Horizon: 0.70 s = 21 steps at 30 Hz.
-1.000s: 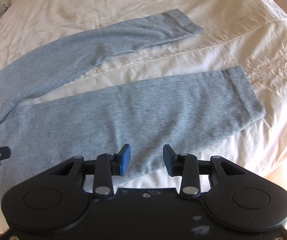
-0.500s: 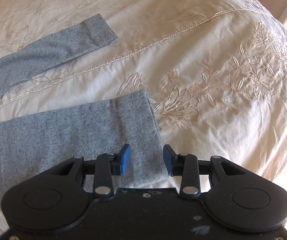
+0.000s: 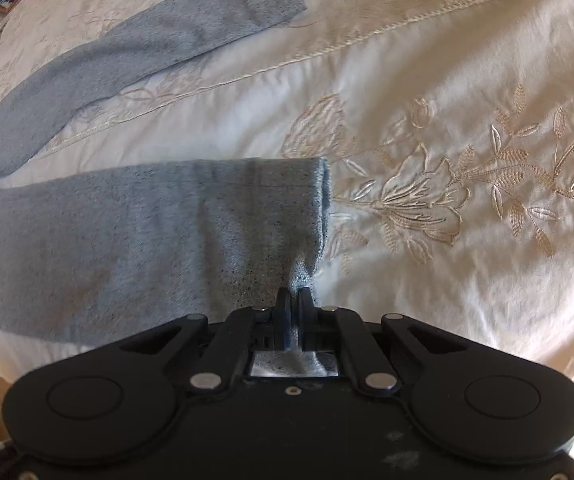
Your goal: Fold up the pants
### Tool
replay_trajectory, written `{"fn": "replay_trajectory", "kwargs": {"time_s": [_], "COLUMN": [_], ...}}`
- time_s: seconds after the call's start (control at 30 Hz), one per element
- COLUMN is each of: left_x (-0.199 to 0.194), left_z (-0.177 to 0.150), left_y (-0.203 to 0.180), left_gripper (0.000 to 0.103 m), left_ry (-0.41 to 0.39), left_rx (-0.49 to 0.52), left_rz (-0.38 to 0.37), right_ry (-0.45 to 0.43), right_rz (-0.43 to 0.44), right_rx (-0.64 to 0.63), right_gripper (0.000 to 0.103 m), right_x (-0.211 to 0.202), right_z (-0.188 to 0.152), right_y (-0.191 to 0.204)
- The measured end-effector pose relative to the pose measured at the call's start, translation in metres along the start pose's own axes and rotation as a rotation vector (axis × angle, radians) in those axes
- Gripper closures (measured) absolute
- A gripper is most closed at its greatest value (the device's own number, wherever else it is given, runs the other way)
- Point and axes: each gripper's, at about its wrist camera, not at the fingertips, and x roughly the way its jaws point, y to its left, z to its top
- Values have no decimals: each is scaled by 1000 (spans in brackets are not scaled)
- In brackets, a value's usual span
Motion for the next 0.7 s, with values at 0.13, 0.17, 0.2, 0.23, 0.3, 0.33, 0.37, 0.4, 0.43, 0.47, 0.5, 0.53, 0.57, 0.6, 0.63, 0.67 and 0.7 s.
{"fn": "replay_trajectory", "kwargs": {"time_s": [0.13, 0.17, 0.2, 0.23, 0.3, 0.33, 0.37, 0.4, 0.43, 0.47, 0.5, 0.53, 0.57, 0.6, 0.63, 0.67, 0.7], "left_x": [-1, -1, 1, 2, 7, 9, 12, 14, 16, 19, 23, 27, 34, 39, 45, 53, 60], "left_z": [0, 0, -1, -1, -3, -4, -5, -7, -10, -12, -14, -17, -19, -21, -23, -25, -27], "left_y": [-6, -8, -8, -10, -10, -10, -8, -6, -2, 0, 3, 5, 8, 9, 10, 11, 12], "left_gripper": [46, 46, 46, 46, 46, 46, 46, 46, 46, 46, 46, 46, 46, 46, 46, 46, 46], "left_ry": [-14, -16, -20, -23, -28, -29, -32, -37, -42, -44, -42, -36, -24, -13, -2, 15, 30], "left_rx": [9, 12, 18, 26, 48, 56, 64, 70, 74, 75, 71, 64, 56, 48, 41, 37, 36], "left_rz": [-10, -14, -19, -22, -25, -24, -22, -18, -10, -5, -1, -1, -5, -9, -14, -15, -10], "right_ry": [-93, -88, -64, -34, -27, -70, -122, -186, -245, -271, -277, -264, -244, -217, -193, -158, -118], "right_rz": [-94, -107, -112, -127, -181, -206, -232, -261, -263, -233, -176, -116, -66, -29, -10, 2, 4], "right_rx": [31, 66, 106, 126, 123, 115, 104, 82, 44, 9, -24, -54, -84, -117, -141, -162, -180], "right_gripper": [99, 99, 100, 100, 98, 95, 91, 89, 88, 88, 88, 88, 89, 89, 89, 89, 90], "right_x": [-11, -1, 15, 30, 46, 43, 37, 28, 19, 15, 13, 16, 22, 32, 43, 51, 61], "right_z": [20, 25, 30, 33, 32, 28, 24, 17, 10, 5, 0, -4, -8, -12, -15, -18, -22], "right_y": [-5, -14, -23, -28, -24, -14, -6, 5, 16, 27, 39, 51, 62, 79, 89, 101, 109]}}
